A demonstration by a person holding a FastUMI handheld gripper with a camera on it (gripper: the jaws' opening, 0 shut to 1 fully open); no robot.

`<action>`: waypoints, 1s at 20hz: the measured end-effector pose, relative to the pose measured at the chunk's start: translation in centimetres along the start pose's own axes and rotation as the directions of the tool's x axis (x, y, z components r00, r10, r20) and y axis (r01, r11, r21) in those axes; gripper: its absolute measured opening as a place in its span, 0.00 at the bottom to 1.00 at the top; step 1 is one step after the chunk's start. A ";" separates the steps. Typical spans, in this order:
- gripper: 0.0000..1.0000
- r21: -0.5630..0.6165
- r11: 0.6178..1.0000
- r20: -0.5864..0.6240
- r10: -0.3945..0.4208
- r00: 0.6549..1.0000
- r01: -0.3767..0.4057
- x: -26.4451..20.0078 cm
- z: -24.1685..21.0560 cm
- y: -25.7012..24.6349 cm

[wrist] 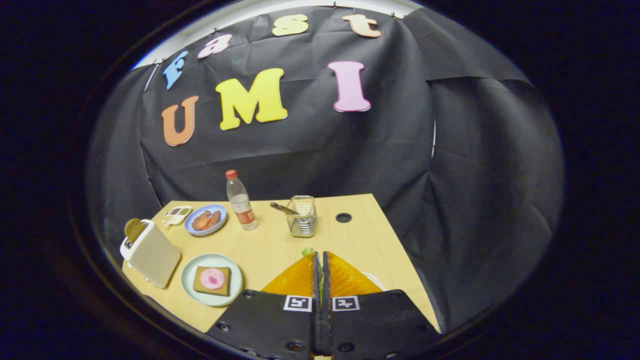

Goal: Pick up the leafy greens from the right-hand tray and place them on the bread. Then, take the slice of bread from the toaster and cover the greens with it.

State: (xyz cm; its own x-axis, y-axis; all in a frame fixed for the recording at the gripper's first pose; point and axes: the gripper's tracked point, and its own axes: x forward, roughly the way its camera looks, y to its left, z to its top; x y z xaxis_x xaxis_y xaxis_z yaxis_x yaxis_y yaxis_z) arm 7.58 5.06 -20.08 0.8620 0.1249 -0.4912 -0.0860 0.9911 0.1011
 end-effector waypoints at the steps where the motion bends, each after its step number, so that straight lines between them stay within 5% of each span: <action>1: 0.00 -0.001 1.000 0.007 0.006 1.000 -0.006 -0.4 0.3 1.8; 12: 0.00 -0.075 0.978 -0.024 0.194 0.981 -0.196 -0.4 -2.7 25.1; 20: 0.00 -0.018 0.952 -0.102 0.302 0.948 -0.306 1.9 -6.7 34.2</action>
State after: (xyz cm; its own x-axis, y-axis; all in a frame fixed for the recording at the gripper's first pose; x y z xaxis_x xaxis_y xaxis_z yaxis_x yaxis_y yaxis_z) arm 2.91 39.52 -23.31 0.7400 0.4227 -0.5232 -0.3541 0.9062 0.2312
